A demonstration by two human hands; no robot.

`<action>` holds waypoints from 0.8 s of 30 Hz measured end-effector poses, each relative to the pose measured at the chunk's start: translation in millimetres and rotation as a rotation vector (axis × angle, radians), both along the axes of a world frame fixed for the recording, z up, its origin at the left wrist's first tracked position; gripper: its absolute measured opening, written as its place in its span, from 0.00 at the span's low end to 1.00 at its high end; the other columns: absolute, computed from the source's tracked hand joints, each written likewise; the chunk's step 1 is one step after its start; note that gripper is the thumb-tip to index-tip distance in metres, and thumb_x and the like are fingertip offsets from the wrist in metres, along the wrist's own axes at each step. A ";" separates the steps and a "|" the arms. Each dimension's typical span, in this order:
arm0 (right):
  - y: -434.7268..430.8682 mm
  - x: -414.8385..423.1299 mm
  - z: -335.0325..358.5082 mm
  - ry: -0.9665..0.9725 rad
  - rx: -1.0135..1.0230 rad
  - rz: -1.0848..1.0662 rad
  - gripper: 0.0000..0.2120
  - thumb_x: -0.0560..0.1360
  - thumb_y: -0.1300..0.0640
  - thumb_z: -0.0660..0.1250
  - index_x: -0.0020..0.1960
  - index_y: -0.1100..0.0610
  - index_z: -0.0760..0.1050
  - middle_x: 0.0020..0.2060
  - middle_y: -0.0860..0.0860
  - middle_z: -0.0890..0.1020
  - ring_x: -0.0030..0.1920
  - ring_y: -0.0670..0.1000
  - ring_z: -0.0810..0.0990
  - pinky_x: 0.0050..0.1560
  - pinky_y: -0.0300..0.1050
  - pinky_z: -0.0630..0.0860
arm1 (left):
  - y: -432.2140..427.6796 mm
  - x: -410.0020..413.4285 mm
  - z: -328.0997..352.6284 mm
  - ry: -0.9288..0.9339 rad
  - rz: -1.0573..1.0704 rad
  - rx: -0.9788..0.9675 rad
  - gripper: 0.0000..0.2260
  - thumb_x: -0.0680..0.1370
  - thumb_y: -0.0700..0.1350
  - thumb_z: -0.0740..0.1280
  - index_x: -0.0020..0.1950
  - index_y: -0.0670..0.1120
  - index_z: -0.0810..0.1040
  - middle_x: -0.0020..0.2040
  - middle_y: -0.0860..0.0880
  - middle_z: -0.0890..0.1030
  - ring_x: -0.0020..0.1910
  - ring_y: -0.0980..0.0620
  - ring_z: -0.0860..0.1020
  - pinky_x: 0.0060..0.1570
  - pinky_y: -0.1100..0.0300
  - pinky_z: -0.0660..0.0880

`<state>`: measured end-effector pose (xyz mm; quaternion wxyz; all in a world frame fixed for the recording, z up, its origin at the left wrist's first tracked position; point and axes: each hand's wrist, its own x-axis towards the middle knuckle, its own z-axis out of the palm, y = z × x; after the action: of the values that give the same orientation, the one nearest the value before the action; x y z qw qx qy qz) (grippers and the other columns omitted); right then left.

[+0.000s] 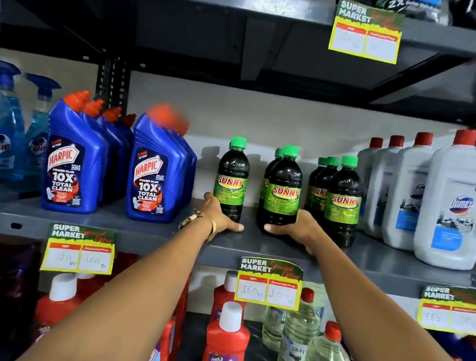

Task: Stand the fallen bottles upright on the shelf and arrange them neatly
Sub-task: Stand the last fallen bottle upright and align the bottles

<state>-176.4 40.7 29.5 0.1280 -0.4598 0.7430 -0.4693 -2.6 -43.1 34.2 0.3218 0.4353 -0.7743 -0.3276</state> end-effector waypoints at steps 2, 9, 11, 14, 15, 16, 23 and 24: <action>3.3 6.1 1.8 0.019 -0.004 -0.023 0.31 0.63 0.54 0.81 0.62 0.62 0.77 0.57 0.59 0.82 0.61 0.59 0.78 0.63 0.48 0.73 | -5.1 -2.7 -2.3 0.007 0.027 -0.012 0.39 0.69 0.46 0.77 0.70 0.39 0.57 0.67 0.41 0.71 0.66 0.42 0.70 0.66 0.53 0.67; -0.4 4.7 -0.9 0.110 0.020 -0.083 0.35 0.65 0.48 0.79 0.64 0.65 0.72 0.61 0.61 0.78 0.62 0.60 0.76 0.61 0.49 0.73 | -10.6 -2.7 -5.0 0.015 0.010 -0.017 0.35 0.71 0.44 0.75 0.70 0.39 0.59 0.67 0.42 0.72 0.66 0.44 0.71 0.63 0.55 0.67; -0.4 4.0 -1.3 0.135 0.027 -0.072 0.34 0.65 0.47 0.79 0.64 0.63 0.73 0.60 0.61 0.79 0.61 0.60 0.77 0.61 0.50 0.74 | -12.9 -1.8 -5.3 0.001 0.005 -0.015 0.35 0.71 0.44 0.76 0.70 0.40 0.60 0.66 0.42 0.72 0.65 0.44 0.71 0.63 0.55 0.67; 0.8 4.3 -1.4 0.144 0.022 -0.063 0.34 0.65 0.47 0.79 0.64 0.62 0.74 0.60 0.60 0.79 0.61 0.60 0.77 0.62 0.49 0.74 | -13.3 -2.0 -4.8 -0.012 0.014 -0.018 0.35 0.70 0.45 0.76 0.70 0.40 0.60 0.67 0.43 0.72 0.65 0.43 0.71 0.63 0.53 0.67; 0.9 4.4 -1.6 0.144 0.024 -0.065 0.34 0.65 0.47 0.79 0.64 0.62 0.73 0.60 0.60 0.79 0.61 0.59 0.77 0.62 0.49 0.74 | -12.8 -2.2 -4.8 -0.016 0.019 -0.020 0.35 0.70 0.46 0.76 0.70 0.40 0.60 0.66 0.43 0.72 0.65 0.43 0.71 0.63 0.53 0.67; 1.2 5.5 -1.3 0.149 0.030 -0.063 0.34 0.65 0.47 0.79 0.65 0.62 0.74 0.59 0.59 0.79 0.61 0.59 0.77 0.62 0.49 0.74 | -12.0 -2.3 -5.0 -0.019 0.023 -0.020 0.35 0.70 0.46 0.76 0.70 0.40 0.59 0.66 0.42 0.72 0.65 0.43 0.71 0.63 0.52 0.68; 0.3 5.8 -1.1 0.179 0.086 -0.058 0.33 0.67 0.49 0.77 0.65 0.64 0.71 0.61 0.61 0.78 0.63 0.60 0.76 0.63 0.51 0.73 | -13.2 -2.8 -6.2 -0.049 0.053 -0.037 0.34 0.70 0.49 0.76 0.68 0.40 0.62 0.65 0.42 0.73 0.63 0.43 0.73 0.59 0.52 0.69; -0.4 5.3 -1.2 0.182 0.081 -0.063 0.33 0.68 0.49 0.77 0.65 0.64 0.70 0.62 0.61 0.78 0.63 0.60 0.75 0.63 0.51 0.72 | -13.5 -2.7 -6.2 -0.049 0.055 -0.040 0.34 0.70 0.49 0.76 0.68 0.40 0.62 0.64 0.42 0.74 0.62 0.43 0.73 0.59 0.52 0.70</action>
<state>-171.1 40.4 28.3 0.0639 -0.4714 0.7840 -0.3988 -5.3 -56.6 28.0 0.3202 0.4578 -0.7762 -0.2925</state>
